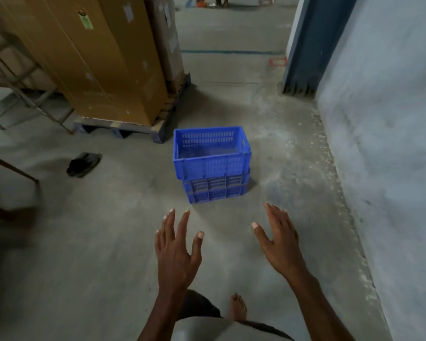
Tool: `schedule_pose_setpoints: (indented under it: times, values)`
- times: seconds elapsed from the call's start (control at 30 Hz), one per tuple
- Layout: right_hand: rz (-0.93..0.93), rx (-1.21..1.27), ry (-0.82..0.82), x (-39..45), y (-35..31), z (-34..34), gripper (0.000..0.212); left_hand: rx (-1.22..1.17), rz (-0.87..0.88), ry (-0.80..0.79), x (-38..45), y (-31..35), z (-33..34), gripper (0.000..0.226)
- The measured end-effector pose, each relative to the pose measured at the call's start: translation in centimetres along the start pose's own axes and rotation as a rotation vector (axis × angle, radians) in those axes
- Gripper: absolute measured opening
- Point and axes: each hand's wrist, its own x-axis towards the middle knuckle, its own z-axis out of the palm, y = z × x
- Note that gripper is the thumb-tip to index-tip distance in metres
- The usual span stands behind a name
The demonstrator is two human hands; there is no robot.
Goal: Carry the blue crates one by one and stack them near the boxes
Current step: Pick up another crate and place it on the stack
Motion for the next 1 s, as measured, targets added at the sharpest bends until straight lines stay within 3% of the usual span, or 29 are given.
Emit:
schedule_pose_setpoints:
  times: [0.33,0.6,0.87,1.0]
  values:
    - [-0.004,-0.014,-0.014,23.4,-0.2,4.4,0.081,0.058,0.006,0.015,23.0,-0.8,7.3,0.061]
    - [0.081,-0.026,-0.108,40.7,-1.1,8.7,0.086,0.123,0.041,-0.095,42.7,-3.2,12.9,0.063]
    - [0.155,-0.076,-0.377,57.5,4.0,14.3,0.099,0.317,-0.059,-0.234,56.4,-8.1,19.8,0.066]
    - [0.23,-0.111,-0.54,65.0,7.6,18.2,0.081,0.426,-0.071,-0.339,61.1,-11.8,24.2,0.064]
